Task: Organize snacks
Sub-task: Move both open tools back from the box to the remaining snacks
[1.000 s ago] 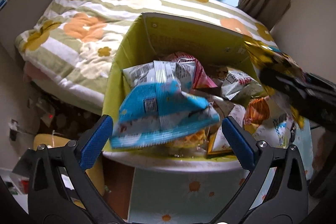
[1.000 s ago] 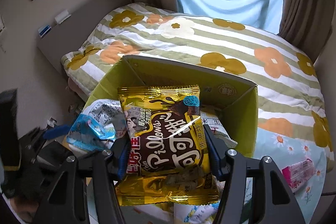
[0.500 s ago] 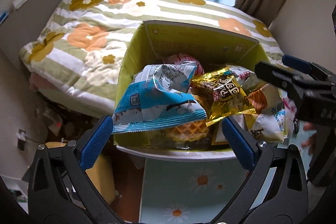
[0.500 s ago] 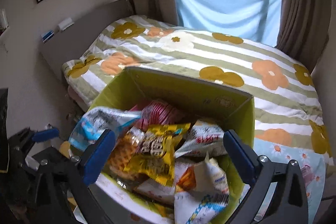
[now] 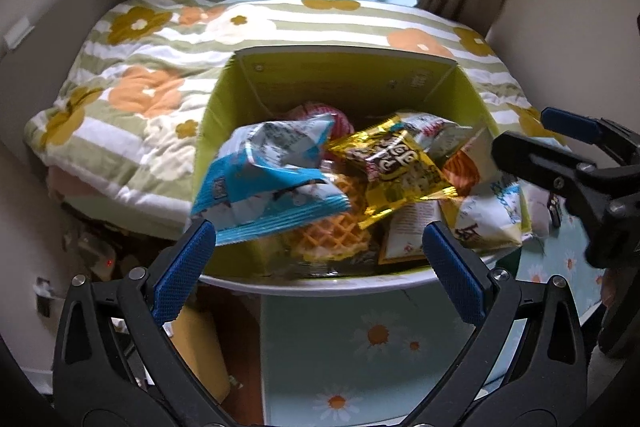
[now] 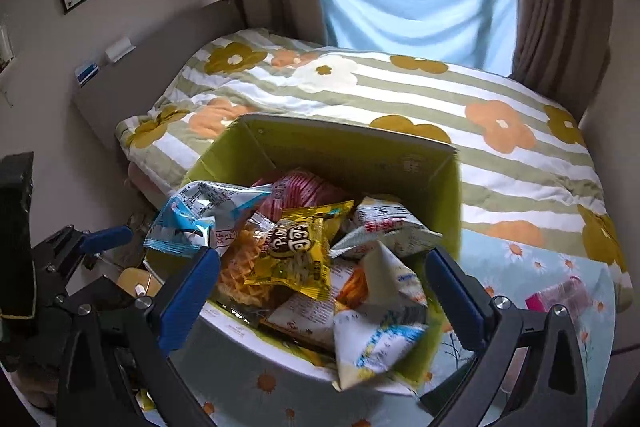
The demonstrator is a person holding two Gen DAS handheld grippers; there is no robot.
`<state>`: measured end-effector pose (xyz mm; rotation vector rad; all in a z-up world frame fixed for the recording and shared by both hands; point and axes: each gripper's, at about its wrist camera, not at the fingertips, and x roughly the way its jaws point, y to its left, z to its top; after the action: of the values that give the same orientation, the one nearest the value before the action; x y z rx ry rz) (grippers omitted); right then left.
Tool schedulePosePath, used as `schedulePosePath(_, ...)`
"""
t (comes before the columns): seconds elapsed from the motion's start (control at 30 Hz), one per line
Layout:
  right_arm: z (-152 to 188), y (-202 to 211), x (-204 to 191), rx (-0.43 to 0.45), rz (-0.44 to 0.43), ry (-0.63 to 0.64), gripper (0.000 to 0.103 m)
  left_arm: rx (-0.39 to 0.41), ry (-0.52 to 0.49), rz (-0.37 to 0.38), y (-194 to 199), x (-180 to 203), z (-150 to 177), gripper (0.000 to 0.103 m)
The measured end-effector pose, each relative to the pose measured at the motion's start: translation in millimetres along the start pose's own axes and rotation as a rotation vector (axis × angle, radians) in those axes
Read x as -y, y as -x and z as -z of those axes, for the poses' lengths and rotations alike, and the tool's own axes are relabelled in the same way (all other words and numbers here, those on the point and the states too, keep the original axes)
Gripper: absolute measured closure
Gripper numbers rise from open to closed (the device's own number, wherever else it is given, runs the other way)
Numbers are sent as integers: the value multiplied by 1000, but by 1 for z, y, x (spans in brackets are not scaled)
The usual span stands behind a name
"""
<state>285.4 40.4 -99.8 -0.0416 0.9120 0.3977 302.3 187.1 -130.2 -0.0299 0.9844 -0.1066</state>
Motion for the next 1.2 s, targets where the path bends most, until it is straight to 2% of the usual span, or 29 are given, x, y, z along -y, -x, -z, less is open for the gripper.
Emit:
schedulePosePath(0.23,12,44,42,106,5,-58,1,32,-53,28,9,43,-2,1)
schedulePosePath(0.37,20,64,82,75,15,-63,1,46,-66,41,13,76,-1,1)
schedulePosePath(0.73,66,126,200,102,109,-53,1,56,-152,121,7,219,8,1)
schedulePosePath(0.83,77,128,233,76,110,-55,1,28,-163,146,-5,255,14,1)
schedulePosePath(1.0,102,119,275,9,92,-20,1,-25,-143,146,-30,298,25,1)
schedulePosePath(1.13,127,103,298,-23,36,19,2,-55,-111,125,-47,317,39,1)
schedulePosePath(1.2,137,91,304,-49,15,35,7,-80,-113,107,-59,324,48,1)
